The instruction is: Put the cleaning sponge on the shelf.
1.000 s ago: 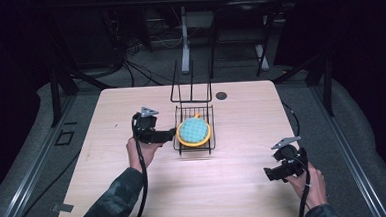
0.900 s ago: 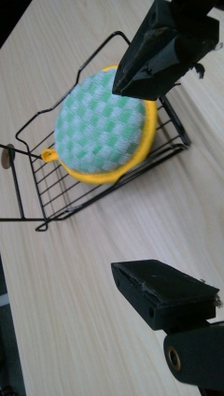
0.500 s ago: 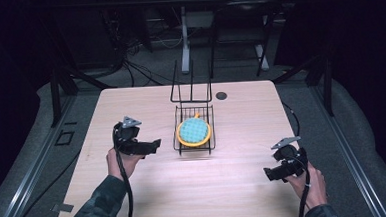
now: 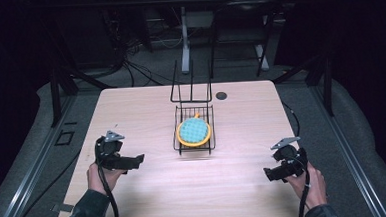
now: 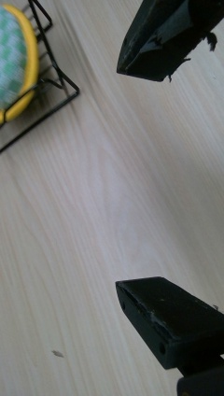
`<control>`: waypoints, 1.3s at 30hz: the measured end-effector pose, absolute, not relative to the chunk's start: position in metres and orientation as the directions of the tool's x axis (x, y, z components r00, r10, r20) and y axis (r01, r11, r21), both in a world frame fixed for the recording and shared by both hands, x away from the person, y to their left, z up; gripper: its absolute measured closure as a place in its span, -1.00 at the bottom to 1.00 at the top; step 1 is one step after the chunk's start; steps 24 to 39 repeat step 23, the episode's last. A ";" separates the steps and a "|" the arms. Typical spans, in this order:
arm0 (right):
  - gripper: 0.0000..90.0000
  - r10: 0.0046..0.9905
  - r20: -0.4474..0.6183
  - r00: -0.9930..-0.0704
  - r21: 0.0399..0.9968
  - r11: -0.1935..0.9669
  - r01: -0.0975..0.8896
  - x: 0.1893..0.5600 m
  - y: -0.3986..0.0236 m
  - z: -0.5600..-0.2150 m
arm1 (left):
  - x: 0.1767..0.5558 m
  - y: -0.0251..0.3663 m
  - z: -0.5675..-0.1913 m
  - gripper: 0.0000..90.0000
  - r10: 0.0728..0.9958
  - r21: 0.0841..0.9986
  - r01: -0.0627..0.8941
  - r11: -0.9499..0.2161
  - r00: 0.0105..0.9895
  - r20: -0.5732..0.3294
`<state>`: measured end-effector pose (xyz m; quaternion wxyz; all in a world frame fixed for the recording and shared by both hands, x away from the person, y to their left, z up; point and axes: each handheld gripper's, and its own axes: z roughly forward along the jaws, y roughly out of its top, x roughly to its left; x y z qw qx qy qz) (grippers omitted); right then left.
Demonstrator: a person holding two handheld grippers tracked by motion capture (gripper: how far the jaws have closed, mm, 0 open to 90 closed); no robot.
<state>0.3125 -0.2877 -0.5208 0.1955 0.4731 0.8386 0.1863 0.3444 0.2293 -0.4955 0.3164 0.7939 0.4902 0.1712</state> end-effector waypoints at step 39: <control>-0.86 0.858 -0.153 -0.490 0.497 0.495 0.712 0.313 -0.287 -0.524 | 0.342 0.265 -0.534 -1.00 0.903 0.602 0.728 -0.329 0.429 -0.026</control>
